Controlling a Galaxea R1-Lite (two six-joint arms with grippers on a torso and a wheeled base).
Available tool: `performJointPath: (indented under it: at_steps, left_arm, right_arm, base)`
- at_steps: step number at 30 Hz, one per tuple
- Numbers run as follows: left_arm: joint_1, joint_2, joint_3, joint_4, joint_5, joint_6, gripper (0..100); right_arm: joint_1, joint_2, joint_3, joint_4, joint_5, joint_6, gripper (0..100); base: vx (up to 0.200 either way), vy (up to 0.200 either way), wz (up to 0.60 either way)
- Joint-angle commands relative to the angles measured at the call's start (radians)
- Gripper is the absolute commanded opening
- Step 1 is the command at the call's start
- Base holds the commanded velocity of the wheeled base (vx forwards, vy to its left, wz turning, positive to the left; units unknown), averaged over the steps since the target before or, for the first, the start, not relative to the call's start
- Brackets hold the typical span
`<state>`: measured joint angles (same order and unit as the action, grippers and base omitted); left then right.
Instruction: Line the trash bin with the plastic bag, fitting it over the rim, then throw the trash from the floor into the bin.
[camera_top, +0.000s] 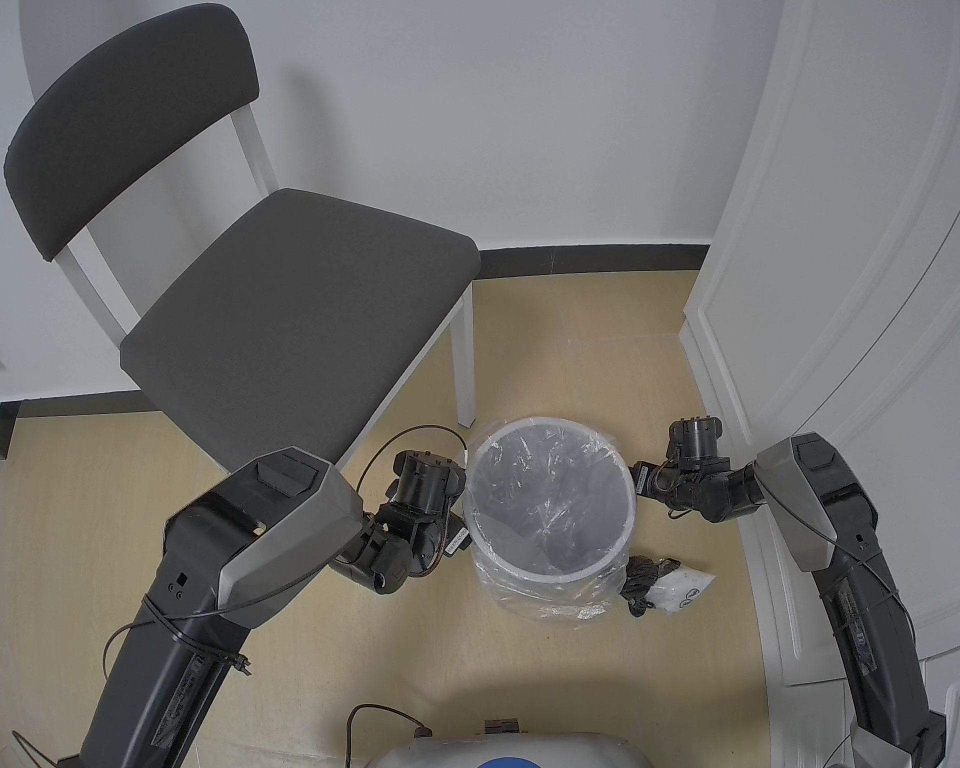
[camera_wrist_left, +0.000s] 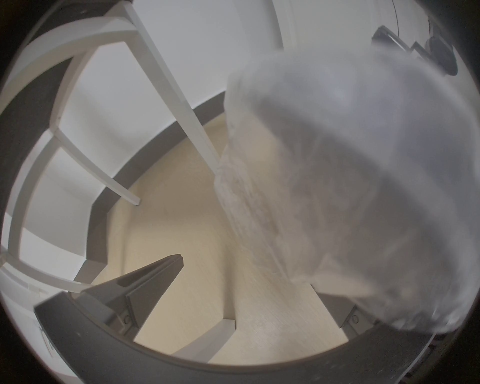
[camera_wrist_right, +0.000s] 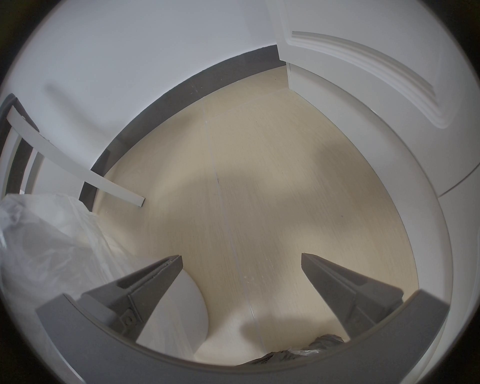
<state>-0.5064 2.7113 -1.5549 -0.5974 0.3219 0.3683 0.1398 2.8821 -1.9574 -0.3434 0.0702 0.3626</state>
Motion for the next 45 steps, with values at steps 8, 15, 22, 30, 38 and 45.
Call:
performJointPath:
  at_steps: [8,15,22,30,38,45]
  left_arm:
    - [0.008,0.024,-0.134,0.212,-0.057,-0.019,100]
    - [0.005,0.008,-0.111,0.265,-0.057,-0.097,100]
    - [-0.018,0.005,0.045,-0.058,-0.053,-0.196,100]
    - [-0.035,-0.096,0.276,-0.171,-0.055,-0.184,100]
    - [-0.037,-0.156,0.400,-0.191,-0.049,-0.150,100]
    - [-0.110,-0.288,0.558,-0.266,-0.053,-0.155,100]
  right_arm:
    - [0.001,0.008,0.005,0.000,0.011,-0.008,100]
    - [0.001,0.008,0.008,0.000,0.011,-0.008,100]
    - [0.000,0.008,0.008,0.000,0.011,-0.007,100]
    - [0.000,0.003,0.023,0.000,0.013,-0.007,100]
    - [-0.012,0.005,0.023,0.000,0.014,-0.007,100]
    - [-0.016,0.000,0.040,0.000,0.034,-0.005,100]
  base:
    - [0.000,0.000,0.00]
    - [0.000,0.000,0.00]
    - [0.000,0.000,0.00]
    - [0.000,0.000,0.00]
    - [0.000,0.000,0.00]
    - [0.000,0.000,0.00]
